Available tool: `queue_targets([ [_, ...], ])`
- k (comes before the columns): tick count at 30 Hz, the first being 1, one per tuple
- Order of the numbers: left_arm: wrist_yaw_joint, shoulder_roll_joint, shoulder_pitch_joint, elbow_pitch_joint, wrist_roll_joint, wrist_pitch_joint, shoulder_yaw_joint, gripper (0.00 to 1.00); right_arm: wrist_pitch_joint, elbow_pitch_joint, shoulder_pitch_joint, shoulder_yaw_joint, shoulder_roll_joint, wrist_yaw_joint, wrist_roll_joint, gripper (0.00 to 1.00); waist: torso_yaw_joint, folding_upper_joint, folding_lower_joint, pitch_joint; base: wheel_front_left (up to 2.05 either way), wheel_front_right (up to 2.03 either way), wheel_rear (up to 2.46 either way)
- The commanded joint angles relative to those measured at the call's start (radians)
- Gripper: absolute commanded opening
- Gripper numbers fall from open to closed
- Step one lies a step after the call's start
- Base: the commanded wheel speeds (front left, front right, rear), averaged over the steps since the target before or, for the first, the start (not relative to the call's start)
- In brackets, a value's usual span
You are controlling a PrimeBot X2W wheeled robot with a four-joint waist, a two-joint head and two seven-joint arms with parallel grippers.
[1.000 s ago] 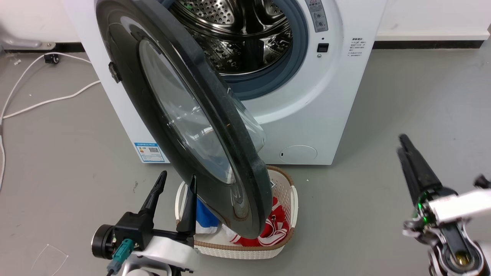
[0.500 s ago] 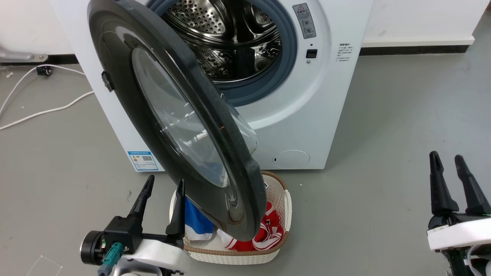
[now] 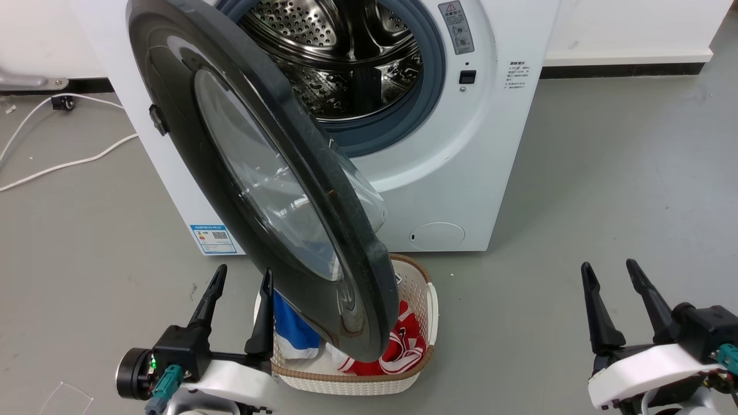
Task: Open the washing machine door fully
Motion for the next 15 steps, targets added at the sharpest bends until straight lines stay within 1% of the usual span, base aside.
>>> queue_targets([
  [1, 0.002, -0.001, 0.005, 0.004, 0.002, -0.003, 0.003, 1.00, -0.006, 0.014, 0.010, 0.003, 0.006, 0.000, -0.001, 1.00, 0.001, -0.0001, 0.0000, 0.001, 0.00, 0.00, 0.00],
  [15, 0.002, -0.001, -0.012, 0.009, 0.007, -0.003, 0.010, 1.00, -0.026, 0.070, -0.023, 0.008, 0.008, 0.000, -0.016, 1.00, -0.008, -0.0001, 0.0000, 0.008, 0.00, 0.00, 0.00],
])
